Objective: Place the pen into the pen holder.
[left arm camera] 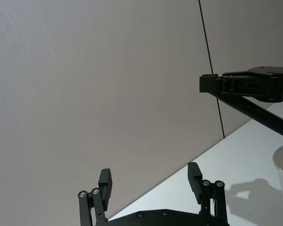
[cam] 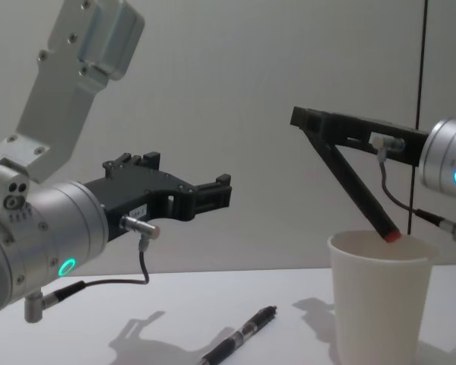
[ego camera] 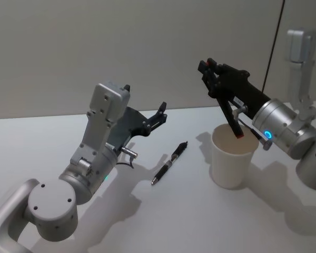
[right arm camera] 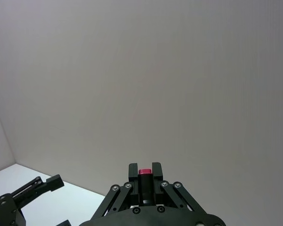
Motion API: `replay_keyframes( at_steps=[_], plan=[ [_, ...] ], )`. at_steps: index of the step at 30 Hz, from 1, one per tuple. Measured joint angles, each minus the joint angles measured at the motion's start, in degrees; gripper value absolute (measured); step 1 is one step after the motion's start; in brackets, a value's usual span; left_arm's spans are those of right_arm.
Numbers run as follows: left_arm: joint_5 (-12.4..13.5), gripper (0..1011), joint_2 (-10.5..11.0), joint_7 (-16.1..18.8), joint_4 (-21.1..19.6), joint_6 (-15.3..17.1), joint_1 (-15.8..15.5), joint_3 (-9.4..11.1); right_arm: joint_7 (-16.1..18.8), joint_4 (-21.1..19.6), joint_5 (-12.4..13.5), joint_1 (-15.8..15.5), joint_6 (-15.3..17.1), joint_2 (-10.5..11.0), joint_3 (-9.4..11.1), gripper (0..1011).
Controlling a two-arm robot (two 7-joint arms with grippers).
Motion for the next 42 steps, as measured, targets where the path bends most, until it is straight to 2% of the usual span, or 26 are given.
replay_keyframes(
  at_steps=[24, 42],
  plan=[
    [0.0, 1001, 0.0, 0.0, 0.0, 0.0, 0.0, 0.0, 0.3, 0.8, -0.4, 0.2, -0.3, -0.2, -0.3, 163],
    [0.0, 1001, 0.0, 0.0, 0.0, 0.0, 0.0, 0.0, 0.7, -0.9, -1.1, -2.0, -3.2, 0.8, -0.7, 164]
  ],
)
